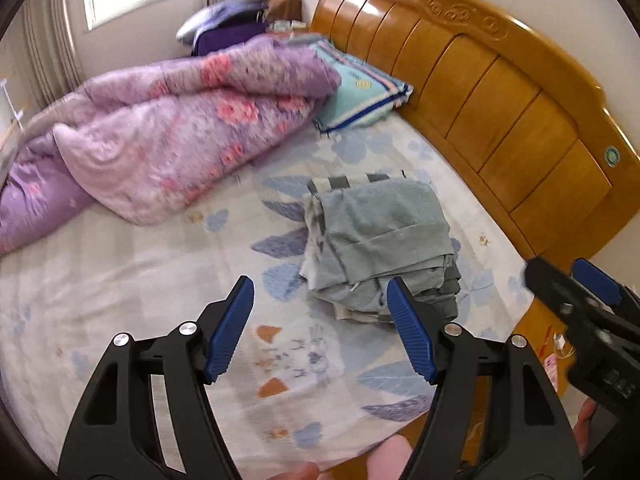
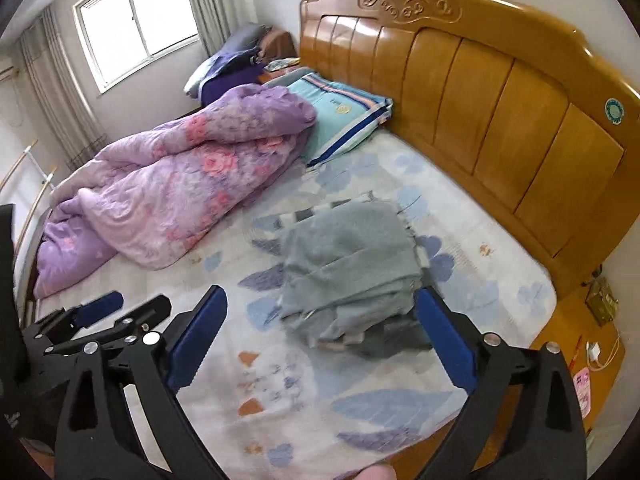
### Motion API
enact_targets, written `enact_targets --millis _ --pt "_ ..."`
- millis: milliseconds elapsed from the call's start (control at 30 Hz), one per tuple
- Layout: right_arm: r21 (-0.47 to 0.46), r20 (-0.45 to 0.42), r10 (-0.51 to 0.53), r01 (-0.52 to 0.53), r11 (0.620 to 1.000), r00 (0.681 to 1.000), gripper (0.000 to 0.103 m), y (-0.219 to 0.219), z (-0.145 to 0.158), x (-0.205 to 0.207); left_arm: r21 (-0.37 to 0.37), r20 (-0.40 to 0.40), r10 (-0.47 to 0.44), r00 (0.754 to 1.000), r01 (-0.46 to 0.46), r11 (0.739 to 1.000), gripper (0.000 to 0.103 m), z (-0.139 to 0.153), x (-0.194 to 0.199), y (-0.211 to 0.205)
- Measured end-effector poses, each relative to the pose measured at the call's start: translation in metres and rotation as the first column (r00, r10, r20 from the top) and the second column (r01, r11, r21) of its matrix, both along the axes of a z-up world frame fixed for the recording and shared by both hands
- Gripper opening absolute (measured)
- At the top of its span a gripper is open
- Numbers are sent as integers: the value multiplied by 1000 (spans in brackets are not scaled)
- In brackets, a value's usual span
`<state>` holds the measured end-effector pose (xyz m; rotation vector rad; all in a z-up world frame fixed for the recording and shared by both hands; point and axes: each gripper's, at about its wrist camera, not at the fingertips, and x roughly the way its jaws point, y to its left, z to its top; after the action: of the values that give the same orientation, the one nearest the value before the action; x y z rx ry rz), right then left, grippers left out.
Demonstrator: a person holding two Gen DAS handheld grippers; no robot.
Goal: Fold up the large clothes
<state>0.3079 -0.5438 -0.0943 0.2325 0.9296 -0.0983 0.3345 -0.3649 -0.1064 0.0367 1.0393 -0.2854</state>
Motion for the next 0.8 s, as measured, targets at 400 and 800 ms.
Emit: enact_targets --millis 400,800 --pt "-37 145 -1 6 999 989 92 57 56 -59 -60 169 9 986 2 998 96 66 -58 68" --pt "-49 156 -86 94 994 984 93 110 62 -131 -42 150 -24 988 31 999 98 75 -122 127"
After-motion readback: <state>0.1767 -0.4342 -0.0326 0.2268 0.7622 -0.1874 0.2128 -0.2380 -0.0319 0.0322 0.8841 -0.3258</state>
